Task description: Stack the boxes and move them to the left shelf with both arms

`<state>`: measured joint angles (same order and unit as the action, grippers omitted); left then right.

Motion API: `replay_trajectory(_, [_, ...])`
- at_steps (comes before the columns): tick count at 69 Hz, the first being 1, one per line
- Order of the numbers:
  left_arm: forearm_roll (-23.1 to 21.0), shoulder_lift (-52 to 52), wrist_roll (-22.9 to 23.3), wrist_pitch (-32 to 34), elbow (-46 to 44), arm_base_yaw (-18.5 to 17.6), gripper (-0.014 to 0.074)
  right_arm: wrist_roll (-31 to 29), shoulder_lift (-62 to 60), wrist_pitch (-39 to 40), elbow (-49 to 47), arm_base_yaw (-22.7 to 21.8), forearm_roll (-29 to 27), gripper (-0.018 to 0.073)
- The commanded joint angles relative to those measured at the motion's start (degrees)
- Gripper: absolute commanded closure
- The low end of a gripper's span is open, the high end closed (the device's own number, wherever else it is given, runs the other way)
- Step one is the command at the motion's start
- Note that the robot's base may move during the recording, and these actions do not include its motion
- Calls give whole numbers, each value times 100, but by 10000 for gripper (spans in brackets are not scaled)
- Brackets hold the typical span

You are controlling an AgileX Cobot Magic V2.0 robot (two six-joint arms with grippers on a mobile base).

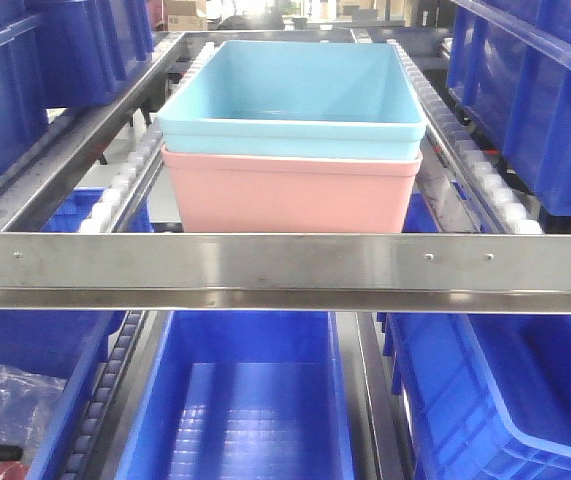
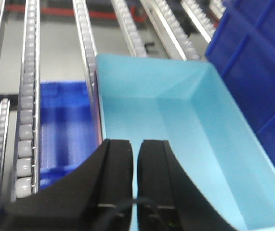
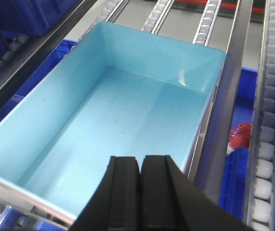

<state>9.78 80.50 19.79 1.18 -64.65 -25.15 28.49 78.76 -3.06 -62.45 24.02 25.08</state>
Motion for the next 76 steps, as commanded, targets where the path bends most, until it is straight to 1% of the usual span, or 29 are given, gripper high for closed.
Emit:
replay_trajectory(1, [38, -678, -13, 1130, 480, -21, 584, -61, -538, 811, 240, -84, 111, 508])
replay_trajectory(5, [106, -1030, -13, 1589, 1023, -21, 585, -61, -789, 1124, 573, -122, 111, 508])
replay_trajectory(8, [323, -1297, -13, 1926, 1383, -21, 585, -61, -990, 1468, 892, -153, 111, 508])
replay_trajectory(14, [656, -1726, -13, 2376, 2041, -21, 585, -61, -1315, 1870, 1317, -162, 111, 508])
replay_trajectory(22, [786, -2222, -13, 2617, 2682, -21, 586, -61, -1829, 1992, 1875, -162, 111, 508])
replay_trajectory(32, [786, -2934, -13, 2615, 3153, -21, 586, -61, -2554, 1953, 2472, -162, 111, 508])
replay_trajectory(43, [786, -3699, -13, 2502, 3514, -21, 586, -61, -3339, 1757, 2943, -162, 111, 508])
replay_trajectory(46, [786, -3919, -13, 2310, 3585, -21, 586, -61, -3584, 1564, 3006, -162, 111, 508])
replay_trajectory(54, [786, -4551, -13, 1531, 3608, -21, 586, -61, -4240, 850, 3058, -162, 111, 508])
replay_trajectory(60, [774, -4897, 18, 1202, 3608, -21, 586, -61, -4596, 470, 3058, -162, 111, 508])
replay_trajectory(65, [764, -5167, 54, 933, 3608, -21, 586, -61, -4837, 306, 3058, -162, 106, 508])
replay_trajectory(76, [764, -5423, 54, 1042, 3608, -21, 586, -61, -5032, 395, 3058, -162, 106, 508])
